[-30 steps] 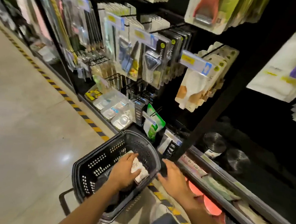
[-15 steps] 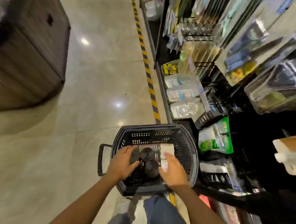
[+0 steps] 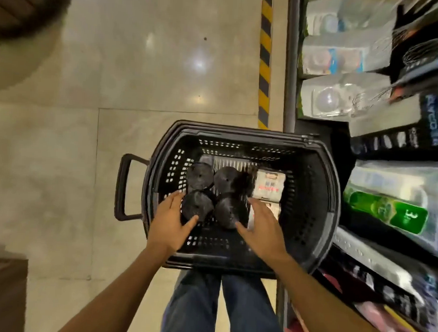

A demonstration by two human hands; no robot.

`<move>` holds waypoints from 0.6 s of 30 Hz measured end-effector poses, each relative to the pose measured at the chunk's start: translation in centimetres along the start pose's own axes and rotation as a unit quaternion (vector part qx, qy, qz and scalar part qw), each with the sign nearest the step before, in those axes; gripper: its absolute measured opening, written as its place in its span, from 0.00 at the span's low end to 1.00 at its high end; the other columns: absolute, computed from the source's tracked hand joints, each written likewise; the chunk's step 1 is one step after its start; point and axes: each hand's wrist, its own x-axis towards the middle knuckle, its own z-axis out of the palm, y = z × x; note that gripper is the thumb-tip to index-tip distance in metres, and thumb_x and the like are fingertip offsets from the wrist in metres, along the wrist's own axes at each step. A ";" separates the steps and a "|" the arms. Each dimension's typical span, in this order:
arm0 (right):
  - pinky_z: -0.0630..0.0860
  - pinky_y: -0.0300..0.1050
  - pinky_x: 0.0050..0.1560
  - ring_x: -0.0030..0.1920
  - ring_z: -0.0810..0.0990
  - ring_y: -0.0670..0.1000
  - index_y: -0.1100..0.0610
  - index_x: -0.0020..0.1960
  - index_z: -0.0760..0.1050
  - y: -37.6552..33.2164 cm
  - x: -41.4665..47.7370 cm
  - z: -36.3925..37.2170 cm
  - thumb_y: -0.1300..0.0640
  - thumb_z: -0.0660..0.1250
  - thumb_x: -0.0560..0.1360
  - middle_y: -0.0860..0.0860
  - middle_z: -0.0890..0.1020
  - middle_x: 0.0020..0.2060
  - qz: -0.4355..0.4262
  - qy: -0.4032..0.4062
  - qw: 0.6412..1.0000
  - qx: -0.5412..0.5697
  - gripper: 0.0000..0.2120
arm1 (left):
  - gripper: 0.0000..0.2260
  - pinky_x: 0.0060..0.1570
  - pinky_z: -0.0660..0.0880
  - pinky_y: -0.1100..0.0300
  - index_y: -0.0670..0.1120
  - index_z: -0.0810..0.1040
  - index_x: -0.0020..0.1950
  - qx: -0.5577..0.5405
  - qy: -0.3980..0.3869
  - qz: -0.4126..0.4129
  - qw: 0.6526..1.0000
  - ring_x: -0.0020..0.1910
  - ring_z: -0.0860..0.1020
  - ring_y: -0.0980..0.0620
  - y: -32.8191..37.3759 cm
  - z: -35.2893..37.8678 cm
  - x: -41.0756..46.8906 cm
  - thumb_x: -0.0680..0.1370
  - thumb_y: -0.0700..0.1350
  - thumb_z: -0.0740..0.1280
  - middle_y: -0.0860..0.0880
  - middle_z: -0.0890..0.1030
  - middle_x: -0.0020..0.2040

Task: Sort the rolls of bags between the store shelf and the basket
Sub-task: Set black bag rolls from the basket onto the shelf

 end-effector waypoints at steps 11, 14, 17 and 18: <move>0.50 0.52 0.75 0.76 0.50 0.57 0.57 0.77 0.45 8.1 9.8 16.2 0.41 0.76 0.63 0.58 0.53 0.76 0.026 0.026 0.999 -0.017 0.56 | 0.56 0.74 0.47 0.53 0.37 0.47 0.76 -0.041 -0.032 -0.042 0.998 0.76 0.49 0.41 -8.1 15.2 10.3 0.62 0.52 0.80 0.40 0.53 0.77; 0.58 0.60 0.72 0.74 0.56 0.62 0.61 0.76 0.51 9.3 10.3 18.2 0.41 0.79 0.57 0.63 0.58 0.73 0.007 0.057 0.998 -0.041 0.59 | 0.61 0.74 0.46 0.54 0.41 0.43 0.77 -0.052 -0.028 -0.051 0.997 0.76 0.47 0.45 -8.6 17.3 10.9 0.58 0.53 0.81 0.43 0.50 0.77; 0.63 0.62 0.69 0.69 0.63 0.64 0.63 0.74 0.55 10.1 10.5 19.3 0.40 0.80 0.54 0.64 0.64 0.69 -0.009 0.094 0.993 -0.073 0.59 | 0.62 0.73 0.49 0.53 0.44 0.42 0.77 -0.037 -0.008 -0.050 0.998 0.76 0.47 0.46 -8.7 18.3 11.2 0.58 0.53 0.81 0.44 0.48 0.77; 0.64 0.62 0.69 0.68 0.64 0.64 0.63 0.74 0.56 10.1 10.6 19.4 0.40 0.80 0.54 0.64 0.65 0.68 -0.013 0.099 0.992 -0.076 0.59 | 0.62 0.73 0.51 0.52 0.45 0.42 0.77 -0.033 -0.004 -0.050 0.998 0.75 0.48 0.46 -8.6 18.3 11.3 0.58 0.53 0.82 0.44 0.48 0.77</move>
